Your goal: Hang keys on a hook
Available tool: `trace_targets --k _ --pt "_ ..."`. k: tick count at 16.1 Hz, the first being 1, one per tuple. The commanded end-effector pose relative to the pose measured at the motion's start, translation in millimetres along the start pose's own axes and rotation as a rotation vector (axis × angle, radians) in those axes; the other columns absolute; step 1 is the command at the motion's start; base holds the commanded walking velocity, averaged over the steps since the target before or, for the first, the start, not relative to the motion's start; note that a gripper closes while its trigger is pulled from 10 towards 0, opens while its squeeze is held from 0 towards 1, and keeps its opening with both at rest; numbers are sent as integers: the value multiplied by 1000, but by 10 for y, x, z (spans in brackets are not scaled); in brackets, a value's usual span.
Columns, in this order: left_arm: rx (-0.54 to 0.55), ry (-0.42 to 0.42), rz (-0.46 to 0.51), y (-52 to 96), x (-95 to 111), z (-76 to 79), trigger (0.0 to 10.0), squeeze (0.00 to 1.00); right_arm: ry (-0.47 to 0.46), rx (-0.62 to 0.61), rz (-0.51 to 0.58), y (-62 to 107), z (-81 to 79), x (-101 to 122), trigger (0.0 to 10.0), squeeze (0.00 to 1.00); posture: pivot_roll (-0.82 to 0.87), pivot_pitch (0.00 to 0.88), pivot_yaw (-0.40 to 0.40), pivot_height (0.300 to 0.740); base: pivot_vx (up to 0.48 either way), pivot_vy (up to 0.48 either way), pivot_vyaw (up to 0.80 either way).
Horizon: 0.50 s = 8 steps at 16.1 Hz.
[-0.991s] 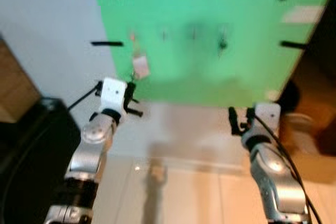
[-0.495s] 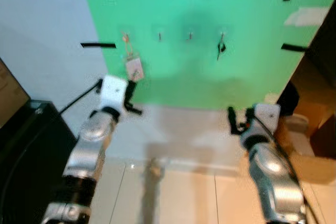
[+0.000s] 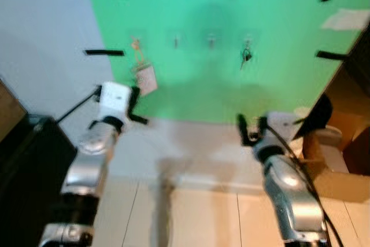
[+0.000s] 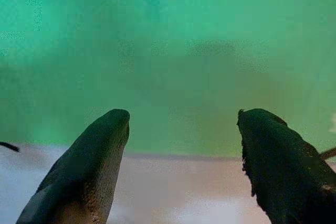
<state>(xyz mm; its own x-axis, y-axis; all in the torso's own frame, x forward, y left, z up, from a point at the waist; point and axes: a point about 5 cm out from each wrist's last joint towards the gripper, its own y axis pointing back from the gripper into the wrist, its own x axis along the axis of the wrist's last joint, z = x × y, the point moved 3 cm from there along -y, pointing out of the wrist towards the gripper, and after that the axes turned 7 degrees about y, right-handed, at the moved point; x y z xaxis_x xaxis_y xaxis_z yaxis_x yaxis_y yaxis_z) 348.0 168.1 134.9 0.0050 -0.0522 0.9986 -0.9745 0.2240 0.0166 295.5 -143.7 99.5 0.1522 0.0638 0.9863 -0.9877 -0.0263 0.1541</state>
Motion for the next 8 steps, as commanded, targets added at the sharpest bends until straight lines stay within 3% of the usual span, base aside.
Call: trace_targets --k 1,8 --pt "-33 4 7 -26 19 86 10000 0 15 -26 0 4 87 -10 10000 0 -63 0 47 740 281 0 0" --pt "-46 5 6 -38 18 106 10000 0 25 -33 5 0 94 -15 10000 0 -68 0 55 740 277 0 0"
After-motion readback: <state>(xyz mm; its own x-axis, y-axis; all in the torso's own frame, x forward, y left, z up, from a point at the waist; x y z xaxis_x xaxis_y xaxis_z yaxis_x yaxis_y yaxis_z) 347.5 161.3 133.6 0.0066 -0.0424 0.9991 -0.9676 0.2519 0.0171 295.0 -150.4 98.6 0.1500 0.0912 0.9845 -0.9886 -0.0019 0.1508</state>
